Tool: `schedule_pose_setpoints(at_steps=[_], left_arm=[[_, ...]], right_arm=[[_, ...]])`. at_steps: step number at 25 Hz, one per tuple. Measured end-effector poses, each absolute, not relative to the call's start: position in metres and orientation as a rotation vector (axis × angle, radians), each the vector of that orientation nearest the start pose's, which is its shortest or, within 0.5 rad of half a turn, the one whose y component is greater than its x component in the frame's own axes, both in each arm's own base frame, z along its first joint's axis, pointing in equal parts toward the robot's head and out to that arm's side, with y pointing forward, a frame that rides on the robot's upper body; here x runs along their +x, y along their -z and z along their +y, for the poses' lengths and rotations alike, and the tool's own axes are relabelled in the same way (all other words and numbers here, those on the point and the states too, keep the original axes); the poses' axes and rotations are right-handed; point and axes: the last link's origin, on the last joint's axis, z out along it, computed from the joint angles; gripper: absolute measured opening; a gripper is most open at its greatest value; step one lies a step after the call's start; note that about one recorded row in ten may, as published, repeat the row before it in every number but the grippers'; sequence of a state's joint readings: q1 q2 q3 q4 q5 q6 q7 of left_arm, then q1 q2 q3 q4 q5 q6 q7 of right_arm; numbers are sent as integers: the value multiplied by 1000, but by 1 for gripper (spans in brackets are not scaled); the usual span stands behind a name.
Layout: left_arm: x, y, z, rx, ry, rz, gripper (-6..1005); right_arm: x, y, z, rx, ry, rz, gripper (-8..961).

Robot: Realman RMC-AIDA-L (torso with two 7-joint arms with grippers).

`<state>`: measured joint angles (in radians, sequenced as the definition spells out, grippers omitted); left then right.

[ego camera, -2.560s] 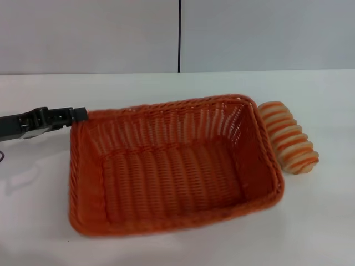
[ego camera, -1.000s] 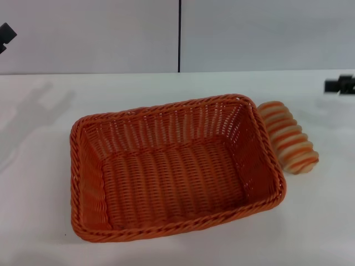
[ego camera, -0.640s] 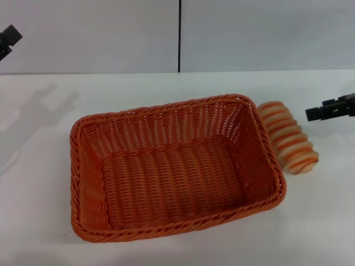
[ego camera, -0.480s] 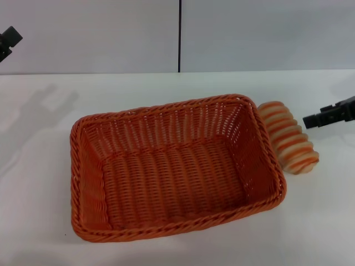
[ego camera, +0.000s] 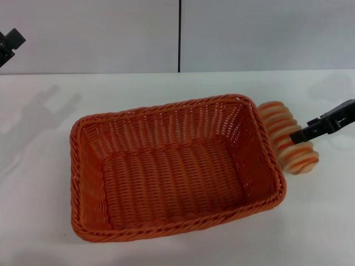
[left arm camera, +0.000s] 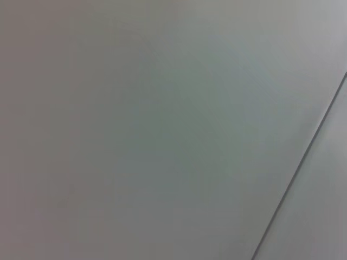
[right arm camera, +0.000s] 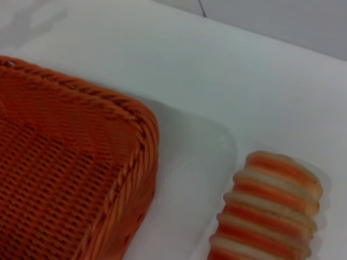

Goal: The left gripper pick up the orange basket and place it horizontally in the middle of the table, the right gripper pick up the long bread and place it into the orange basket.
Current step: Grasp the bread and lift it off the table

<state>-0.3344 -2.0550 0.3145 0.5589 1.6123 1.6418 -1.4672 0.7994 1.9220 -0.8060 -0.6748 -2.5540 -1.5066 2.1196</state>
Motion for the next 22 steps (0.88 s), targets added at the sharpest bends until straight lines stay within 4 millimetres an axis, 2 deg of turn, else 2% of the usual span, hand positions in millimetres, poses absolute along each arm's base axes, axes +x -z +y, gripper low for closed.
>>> schedule_pose_setpoints(at_steps=[22], left_arm=[[-325,-85,294,-1935,1291,-911,812]], right_arm=[[254,-17,401,-2656,271,1161,777]])
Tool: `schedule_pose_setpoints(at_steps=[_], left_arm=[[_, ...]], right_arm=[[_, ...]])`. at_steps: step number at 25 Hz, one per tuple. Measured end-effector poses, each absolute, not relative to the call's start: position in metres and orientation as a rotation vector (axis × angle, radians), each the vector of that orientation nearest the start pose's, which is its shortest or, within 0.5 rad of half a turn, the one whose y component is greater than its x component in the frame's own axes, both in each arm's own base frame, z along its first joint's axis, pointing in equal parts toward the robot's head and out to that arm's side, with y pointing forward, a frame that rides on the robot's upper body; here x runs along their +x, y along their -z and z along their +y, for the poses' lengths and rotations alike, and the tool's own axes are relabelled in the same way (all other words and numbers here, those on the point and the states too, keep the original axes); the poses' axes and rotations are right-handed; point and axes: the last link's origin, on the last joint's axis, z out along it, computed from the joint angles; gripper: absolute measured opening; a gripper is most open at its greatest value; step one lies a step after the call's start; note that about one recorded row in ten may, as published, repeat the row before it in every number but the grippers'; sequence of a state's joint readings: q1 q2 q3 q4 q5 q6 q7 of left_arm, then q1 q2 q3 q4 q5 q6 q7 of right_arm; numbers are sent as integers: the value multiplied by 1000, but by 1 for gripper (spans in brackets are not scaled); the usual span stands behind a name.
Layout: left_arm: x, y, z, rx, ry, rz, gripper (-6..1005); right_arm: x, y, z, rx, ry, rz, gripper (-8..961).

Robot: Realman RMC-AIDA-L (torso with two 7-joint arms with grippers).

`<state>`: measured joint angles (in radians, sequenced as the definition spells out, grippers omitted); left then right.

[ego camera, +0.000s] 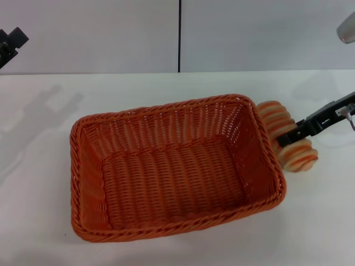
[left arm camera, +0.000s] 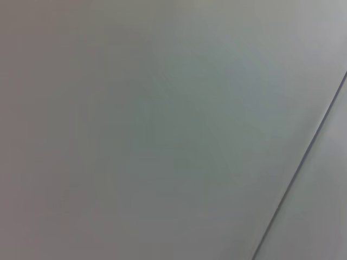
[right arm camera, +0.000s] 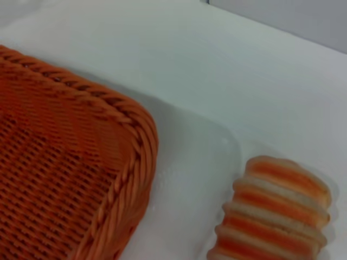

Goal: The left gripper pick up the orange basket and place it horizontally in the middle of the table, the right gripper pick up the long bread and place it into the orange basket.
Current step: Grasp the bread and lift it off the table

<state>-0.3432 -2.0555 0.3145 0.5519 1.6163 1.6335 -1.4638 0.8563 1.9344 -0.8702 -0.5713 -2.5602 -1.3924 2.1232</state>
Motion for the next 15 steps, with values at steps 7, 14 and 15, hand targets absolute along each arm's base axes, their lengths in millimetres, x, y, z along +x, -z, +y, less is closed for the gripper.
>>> schedule_pose_setpoints(at_steps=[7,14,15], left_arm=[[-325,-82,294,-1930,1289,-911,813],[-326,-82,294,-1930,1287,-906,813],[-326,-82,294,-1930,1287,-906,813]], right_arm=[[252,-19,404,-2652,269,1145,762],[252,-18,404,-2655,279,1130,529],[251,-18,404,-2658,286,1121,518]])
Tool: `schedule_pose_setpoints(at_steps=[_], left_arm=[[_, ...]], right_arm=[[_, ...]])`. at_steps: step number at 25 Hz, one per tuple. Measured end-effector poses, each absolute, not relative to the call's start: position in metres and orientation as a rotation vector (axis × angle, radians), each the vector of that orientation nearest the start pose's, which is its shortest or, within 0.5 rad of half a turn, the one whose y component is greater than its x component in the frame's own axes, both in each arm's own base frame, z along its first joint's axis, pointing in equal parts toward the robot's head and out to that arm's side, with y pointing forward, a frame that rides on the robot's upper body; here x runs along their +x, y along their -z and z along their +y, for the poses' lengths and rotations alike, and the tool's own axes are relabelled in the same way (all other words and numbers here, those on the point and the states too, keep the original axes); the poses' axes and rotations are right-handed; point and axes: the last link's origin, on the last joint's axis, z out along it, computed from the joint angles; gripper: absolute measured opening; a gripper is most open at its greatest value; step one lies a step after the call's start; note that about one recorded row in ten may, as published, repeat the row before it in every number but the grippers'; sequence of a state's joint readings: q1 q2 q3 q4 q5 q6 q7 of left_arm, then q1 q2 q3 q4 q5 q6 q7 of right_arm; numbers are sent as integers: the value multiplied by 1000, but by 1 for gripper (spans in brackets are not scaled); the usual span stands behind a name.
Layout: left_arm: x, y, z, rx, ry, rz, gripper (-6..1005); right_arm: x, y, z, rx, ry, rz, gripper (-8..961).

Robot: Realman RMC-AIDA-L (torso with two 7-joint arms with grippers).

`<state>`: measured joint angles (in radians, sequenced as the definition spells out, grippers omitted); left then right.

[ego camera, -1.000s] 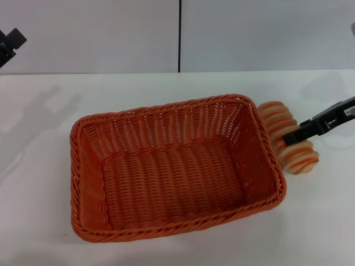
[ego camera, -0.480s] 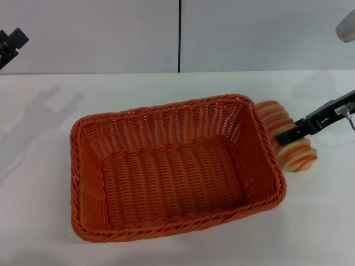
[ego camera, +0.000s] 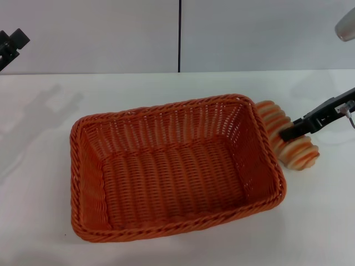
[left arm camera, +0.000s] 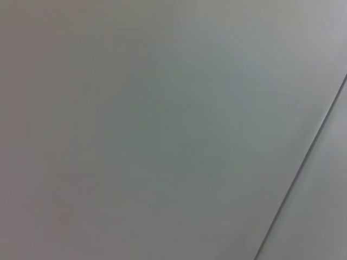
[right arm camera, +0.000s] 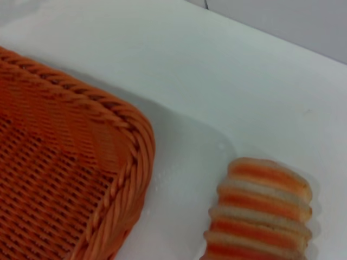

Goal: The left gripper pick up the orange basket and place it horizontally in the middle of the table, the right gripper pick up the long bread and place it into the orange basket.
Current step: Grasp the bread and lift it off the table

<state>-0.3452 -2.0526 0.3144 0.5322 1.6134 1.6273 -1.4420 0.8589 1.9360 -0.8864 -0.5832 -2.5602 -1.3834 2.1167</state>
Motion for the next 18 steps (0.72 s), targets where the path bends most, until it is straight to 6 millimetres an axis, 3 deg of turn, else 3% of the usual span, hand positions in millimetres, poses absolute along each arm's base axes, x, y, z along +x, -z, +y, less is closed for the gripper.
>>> schedule_pose_setpoints(at_steps=[9,18], left_arm=[[-325,-82,295,-1930,1286,-905,812],[-324,-83,296,-1936,1289,-901,812]], right_arm=[[249,-15,403,-2661,282,1088,423],[249,-14,402,-2665,270,1089,389]])
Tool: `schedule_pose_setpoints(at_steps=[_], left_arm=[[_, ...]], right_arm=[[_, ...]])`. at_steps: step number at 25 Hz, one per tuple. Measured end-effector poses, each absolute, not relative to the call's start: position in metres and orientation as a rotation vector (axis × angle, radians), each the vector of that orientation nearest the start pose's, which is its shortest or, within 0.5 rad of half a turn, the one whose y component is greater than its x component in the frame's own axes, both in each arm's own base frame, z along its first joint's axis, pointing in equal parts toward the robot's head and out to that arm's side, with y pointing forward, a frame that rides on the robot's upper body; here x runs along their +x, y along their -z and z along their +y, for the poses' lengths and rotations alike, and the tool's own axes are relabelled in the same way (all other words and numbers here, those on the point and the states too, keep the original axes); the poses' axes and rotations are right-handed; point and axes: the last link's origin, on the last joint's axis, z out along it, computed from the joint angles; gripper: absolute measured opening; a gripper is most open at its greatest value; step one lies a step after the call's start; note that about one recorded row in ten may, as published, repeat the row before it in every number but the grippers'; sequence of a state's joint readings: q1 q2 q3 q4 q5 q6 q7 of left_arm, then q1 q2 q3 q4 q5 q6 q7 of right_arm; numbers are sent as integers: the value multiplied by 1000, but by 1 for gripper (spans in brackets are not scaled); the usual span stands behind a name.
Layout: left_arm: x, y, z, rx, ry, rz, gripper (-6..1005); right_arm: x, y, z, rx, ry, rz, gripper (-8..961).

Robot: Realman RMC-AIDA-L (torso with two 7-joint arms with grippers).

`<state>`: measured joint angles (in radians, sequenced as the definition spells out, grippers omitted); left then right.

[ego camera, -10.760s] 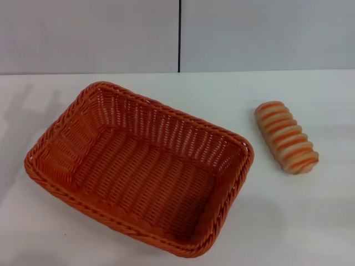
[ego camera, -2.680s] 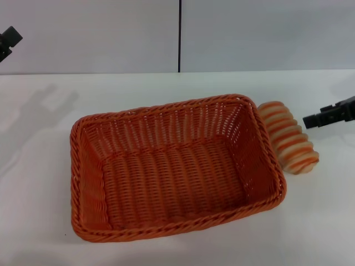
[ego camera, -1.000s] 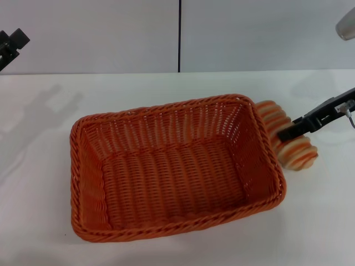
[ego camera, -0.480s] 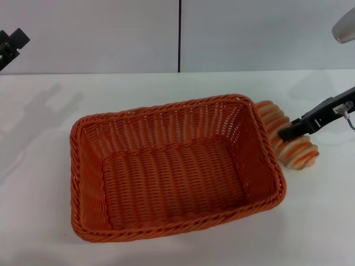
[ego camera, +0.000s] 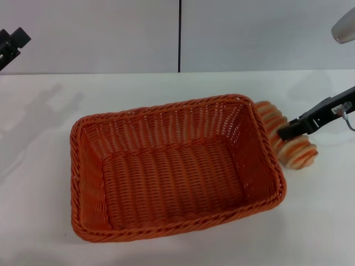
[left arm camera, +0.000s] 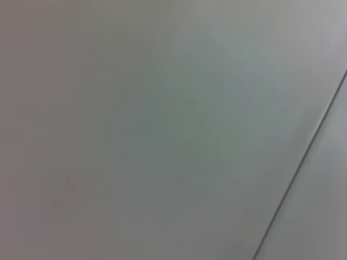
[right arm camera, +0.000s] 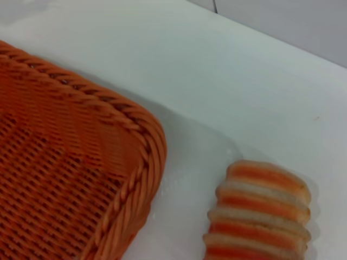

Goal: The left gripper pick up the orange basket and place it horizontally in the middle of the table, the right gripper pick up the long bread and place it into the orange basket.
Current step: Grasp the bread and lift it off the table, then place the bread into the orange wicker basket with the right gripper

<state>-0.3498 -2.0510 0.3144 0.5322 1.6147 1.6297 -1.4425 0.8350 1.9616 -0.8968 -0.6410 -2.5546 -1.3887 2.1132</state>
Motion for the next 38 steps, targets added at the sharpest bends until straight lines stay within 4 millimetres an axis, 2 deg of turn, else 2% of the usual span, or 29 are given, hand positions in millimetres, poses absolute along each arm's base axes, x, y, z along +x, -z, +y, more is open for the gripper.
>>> schedule_pose_setpoints(at_steps=[15,26,32,38], left_arm=[[-323,-84,297,-1940,1295,-895,813],[-322,-84,297,-1940,1297,-899,812],[-322,-84,297,-1941,1298,-899,812],[-322,-84,298,-1941,1298,-899,812]], right_arm=[[253,-18,397,-2621,165,1108,254],[259,-34,395,-2543,42,1122,182],[263,-45,394,-2482,-84,1148,158],[257,-65,392,-2420,-312,1096,146]])
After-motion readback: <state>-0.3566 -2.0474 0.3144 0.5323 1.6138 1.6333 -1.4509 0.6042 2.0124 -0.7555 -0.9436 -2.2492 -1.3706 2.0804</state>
